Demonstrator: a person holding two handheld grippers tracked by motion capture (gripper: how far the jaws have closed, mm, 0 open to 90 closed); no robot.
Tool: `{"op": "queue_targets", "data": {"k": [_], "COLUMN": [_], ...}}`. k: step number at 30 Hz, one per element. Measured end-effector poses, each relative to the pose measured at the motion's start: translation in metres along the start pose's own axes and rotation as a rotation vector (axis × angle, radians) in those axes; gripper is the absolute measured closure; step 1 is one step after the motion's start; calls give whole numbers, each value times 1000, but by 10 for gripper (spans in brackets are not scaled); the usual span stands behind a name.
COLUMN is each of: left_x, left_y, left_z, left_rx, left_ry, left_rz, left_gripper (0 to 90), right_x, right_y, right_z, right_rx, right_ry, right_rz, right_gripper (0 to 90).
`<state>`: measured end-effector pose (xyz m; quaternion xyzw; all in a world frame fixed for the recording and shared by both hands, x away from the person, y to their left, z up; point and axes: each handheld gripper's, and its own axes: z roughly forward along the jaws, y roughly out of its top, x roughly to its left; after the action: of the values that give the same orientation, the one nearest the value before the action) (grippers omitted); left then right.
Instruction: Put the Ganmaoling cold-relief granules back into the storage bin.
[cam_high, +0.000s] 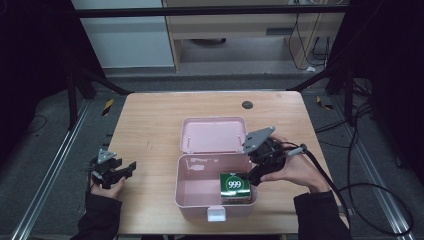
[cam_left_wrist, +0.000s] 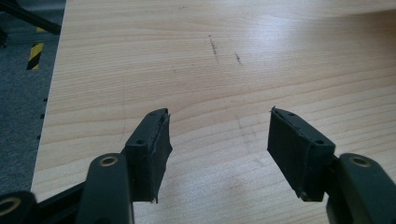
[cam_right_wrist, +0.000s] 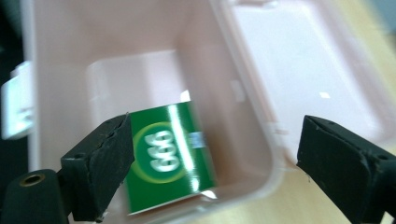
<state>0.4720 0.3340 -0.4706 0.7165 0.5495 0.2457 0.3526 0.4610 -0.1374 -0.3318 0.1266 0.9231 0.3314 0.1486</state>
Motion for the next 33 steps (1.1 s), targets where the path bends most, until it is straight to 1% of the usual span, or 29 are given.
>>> {"op": "queue_targets", "data": {"k": [3, 5, 7, 9, 11, 13, 16, 20, 23, 24, 27, 29, 30, 31, 33], "left_x": [0, 0, -1, -1, -1, -1, -1, -2, -2, -2, -2, -2, -2, -3, -3], "left_y": [0, 0, 0, 0, 0, 0, 0, 0, 0, 0, 0, 0, -1, -1, -1], "left_z": [0, 0, 0, 1, 1, 0, 0, 0, 0, 0, 0, 1, 1, 2, 3], "left_rx": [-1, -4, -3, 1, 2, 1, 0, -2, -3, -3, -4, -2, -3, -1, 2], "left_ry": [2, 5, 7, 8, 9, 12, 14, 13, 15, 18, 23, 26, 26, 26, 27], "left_rz": [-1, 1, 2, 2, 4, 4, 4, 7, 6, 8, 7, 8, 9, 9, 13], "left_gripper": [396, 398, 398, 398, 397, 397, 395, 392, 388, 387, 375, 371, 372, 370, 367], "right_x": [-7, -12, -16, -18, -19, -19, -19, -19, -20, -20, -23, -25, -26, -26, -26], "right_y": [-7, -14, -24, -36, -48, -61, -79, -98, -111, -115, -131, -142, -147, -152, -162], "right_z": [-14, -22, -28, -31, -32, -31, -30, -27, -25, -24, -18, -12, -10, -7, -1], "right_rx": [-86, -126, -154, -179, -206, -238, -266, -298, -345, -360, -368, -340, -336, -327, -310], "right_ry": [-66, -115, -153, -175, -193, -220, -262, -327, -354, -371, -420, -444, -451, -441, -446], "right_rz": [94, 155, 208, 253, 300, 336, 391, 455, 509, 525, 587, 614, 627, 645, 669], "right_gripper": [110, 110, 101, 94, 87, 82, 80, 78, 80, 80, 73, 70, 74, 69, 68]}}
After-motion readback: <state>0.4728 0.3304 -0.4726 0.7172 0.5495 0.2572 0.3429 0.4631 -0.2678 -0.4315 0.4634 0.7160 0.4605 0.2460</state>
